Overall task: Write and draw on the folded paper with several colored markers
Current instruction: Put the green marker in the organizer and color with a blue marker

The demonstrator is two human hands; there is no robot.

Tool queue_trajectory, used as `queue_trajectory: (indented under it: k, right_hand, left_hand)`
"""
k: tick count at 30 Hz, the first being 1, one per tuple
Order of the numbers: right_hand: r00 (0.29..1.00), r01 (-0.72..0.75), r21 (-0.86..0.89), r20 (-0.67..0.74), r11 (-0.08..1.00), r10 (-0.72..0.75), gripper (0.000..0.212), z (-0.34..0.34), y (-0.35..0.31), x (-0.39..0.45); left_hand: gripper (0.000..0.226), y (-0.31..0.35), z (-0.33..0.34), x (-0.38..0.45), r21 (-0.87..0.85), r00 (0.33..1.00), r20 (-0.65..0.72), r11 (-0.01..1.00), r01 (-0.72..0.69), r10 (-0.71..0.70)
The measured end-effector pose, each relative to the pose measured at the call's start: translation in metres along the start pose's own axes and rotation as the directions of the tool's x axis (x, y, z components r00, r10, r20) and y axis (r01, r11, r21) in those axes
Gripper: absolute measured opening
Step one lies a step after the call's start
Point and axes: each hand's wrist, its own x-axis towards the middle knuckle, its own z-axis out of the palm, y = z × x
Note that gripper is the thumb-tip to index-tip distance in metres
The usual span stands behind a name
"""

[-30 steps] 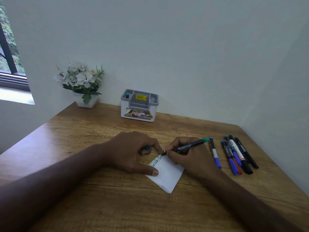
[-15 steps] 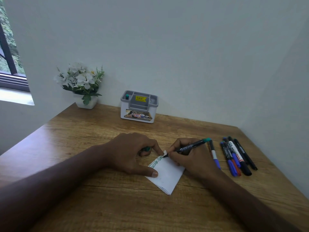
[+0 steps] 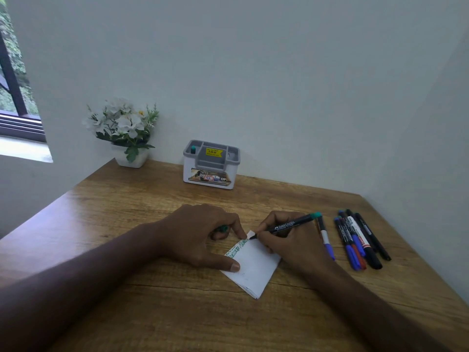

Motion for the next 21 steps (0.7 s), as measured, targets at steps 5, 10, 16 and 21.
queue_trajectory:
  k: [5, 10, 16, 21]
  right_hand:
    - [1.0, 0.004, 0.004, 0.02, 1.0, -0.004, 0.011, 0.0007, -0.0015, -0.0001]
    - [1.0, 0.005, 0.014, 0.014, 1.0, -0.005, 0.013, 0.0001, -0.0015, -0.0009]
    - [1.0, -0.013, -0.002, -0.006, 1.0, 0.013, 0.012, 0.0012, -0.0019, -0.0007]
    - [1.0, -0.027, 0.001, -0.015, 1.0, 0.027, 0.014, 0.0014, -0.0014, -0.0005]
  left_hand:
    - [0.06, 0.0003, 0.001, 0.0016, 0.0, 1.0, -0.001, 1.0, -0.005, 0.005]
    - [0.061, -0.0012, 0.0013, 0.0002, 0.013, 1.0, -0.013, 1.0, -0.02, 0.02]
    - [0.061, -0.0002, 0.0004, -0.0012, 0.022, 1.0, -0.01, 0.999, -0.025, 0.026]
    - [0.065, -0.0005, -0.0004, -0.0015, 0.035, 1.0, 0.001, 0.999, -0.015, 0.015]
